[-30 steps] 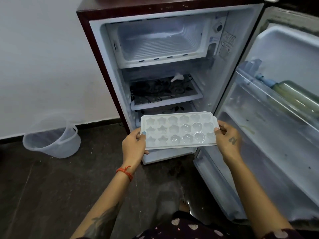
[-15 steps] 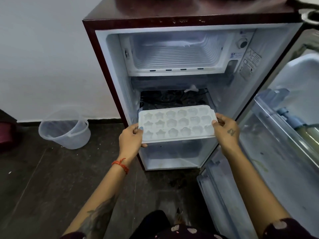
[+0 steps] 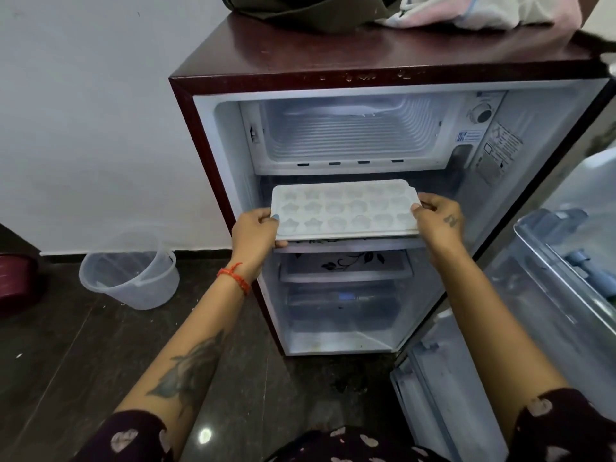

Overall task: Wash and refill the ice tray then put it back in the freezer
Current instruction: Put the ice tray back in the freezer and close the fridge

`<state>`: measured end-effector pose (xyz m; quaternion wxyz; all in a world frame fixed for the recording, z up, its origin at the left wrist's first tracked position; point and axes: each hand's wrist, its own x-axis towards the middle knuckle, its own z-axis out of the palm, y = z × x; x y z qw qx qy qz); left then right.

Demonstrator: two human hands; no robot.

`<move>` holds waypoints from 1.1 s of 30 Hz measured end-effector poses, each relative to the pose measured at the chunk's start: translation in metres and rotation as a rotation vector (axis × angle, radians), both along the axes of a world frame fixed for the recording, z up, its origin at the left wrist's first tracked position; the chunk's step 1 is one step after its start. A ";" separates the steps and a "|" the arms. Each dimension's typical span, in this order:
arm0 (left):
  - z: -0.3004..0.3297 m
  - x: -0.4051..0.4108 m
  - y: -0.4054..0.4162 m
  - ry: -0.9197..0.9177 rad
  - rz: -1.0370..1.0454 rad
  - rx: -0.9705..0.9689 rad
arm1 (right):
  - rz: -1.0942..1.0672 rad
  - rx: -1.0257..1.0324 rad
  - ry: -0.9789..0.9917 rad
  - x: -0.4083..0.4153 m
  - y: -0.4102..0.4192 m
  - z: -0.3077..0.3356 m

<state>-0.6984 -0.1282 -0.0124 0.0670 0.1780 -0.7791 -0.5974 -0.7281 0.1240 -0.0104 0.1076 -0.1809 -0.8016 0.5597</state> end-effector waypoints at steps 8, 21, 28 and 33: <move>0.008 -0.056 -0.003 0.031 0.014 0.091 | -0.025 0.029 0.003 -0.048 -0.002 0.015; 0.029 -0.136 0.000 0.107 0.098 0.199 | -0.058 0.110 0.023 -0.134 -0.010 0.031; 0.024 -0.176 0.005 0.097 0.134 0.183 | -0.053 0.156 0.023 -0.177 -0.010 0.027; 0.017 -0.195 0.010 0.065 0.153 0.151 | -0.065 0.217 0.034 -0.194 -0.010 0.026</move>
